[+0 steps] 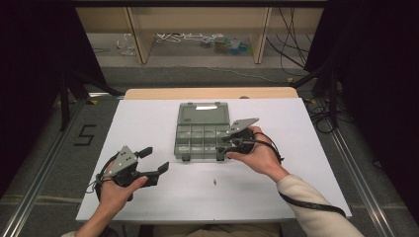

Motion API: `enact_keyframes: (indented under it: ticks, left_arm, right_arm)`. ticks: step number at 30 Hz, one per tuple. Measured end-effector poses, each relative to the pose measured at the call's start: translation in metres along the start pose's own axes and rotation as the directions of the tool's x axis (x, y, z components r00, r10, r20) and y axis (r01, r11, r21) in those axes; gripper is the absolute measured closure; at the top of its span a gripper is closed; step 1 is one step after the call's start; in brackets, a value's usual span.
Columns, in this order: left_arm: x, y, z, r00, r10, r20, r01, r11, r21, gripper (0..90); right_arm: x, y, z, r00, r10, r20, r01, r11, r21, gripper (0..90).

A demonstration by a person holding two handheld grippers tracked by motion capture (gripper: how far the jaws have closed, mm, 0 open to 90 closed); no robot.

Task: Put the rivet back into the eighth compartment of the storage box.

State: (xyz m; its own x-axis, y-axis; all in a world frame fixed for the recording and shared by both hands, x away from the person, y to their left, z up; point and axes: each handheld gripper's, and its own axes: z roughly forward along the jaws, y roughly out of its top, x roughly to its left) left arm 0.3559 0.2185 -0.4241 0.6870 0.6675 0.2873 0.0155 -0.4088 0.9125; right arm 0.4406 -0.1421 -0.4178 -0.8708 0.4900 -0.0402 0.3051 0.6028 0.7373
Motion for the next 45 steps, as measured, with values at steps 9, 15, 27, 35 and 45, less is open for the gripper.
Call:
enact_keyframes:
  ticks: [9, 15, 27, 35, 45]
  left_arm:
    - [0.0, 0.0, -0.001, 1.0, 0.002, -0.003, -0.002, 0.9999, 0.011, 19.8]
    - [0.0, 0.0, -0.001, 1.0, 0.001, -0.002, -0.001, 0.9999, 0.013, 19.8]
    - [0.0, 0.0, -0.001, 1.0, 0.002, -0.002, -0.002, 0.9999, 0.013, 19.8]
    - [0.0, 0.001, -0.002, 1.0, 0.003, -0.001, -0.003, 0.9999, 0.014, 19.8]
    - [0.0, 0.0, -0.002, 1.0, 0.003, -0.002, -0.003, 0.9999, 0.015, 19.9]
  right_arm:
    - [0.016, 0.003, 0.001, 0.9961, -0.059, -0.066, 0.063, 0.996, 0.06, 54.8]
    - [0.023, 0.003, 0.002, 0.9933, -0.072, -0.091, 0.079, 0.994, 0.07, 54.9]
    - [0.03, 0.004, 0.004, 0.9899, -0.083, -0.115, 0.093, 0.992, 0.085, 54.6]
    - [0.033, 0.002, 0.008, 0.9867, -0.09, -0.136, 0.105, 0.989, 0.106, 53.4]
    - [0.036, 0.0, 0.013, 0.9838, -0.1, -0.149, 0.12, 0.984, 0.133, 40.7]
